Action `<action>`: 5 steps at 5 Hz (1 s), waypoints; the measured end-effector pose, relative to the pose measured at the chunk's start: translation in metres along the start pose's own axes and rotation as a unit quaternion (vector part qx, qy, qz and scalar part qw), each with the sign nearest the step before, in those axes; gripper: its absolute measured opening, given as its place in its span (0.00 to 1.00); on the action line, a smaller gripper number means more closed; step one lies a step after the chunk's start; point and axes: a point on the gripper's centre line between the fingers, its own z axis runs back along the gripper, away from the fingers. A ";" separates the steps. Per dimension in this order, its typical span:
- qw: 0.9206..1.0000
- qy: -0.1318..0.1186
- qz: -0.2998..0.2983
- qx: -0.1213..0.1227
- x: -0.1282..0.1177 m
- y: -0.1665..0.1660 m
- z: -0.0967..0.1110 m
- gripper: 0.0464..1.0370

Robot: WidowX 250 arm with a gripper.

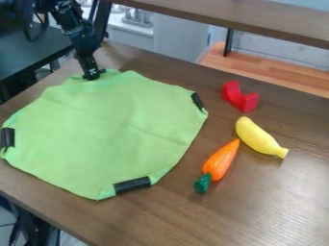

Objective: Fold the cloth from top left to bottom right

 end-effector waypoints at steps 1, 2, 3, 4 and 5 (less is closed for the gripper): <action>1.000 -0.017 -0.002 0.002 0.001 -0.021 0.014 0.01; 0.999 -0.026 -0.021 0.037 -0.003 -0.049 0.034 0.01; 0.997 -0.031 -0.052 0.055 -0.003 -0.087 0.039 0.01; 0.994 -0.030 -0.074 0.068 -0.010 -0.119 0.043 0.01; 0.993 -0.016 -0.090 0.080 -0.016 -0.146 0.034 0.01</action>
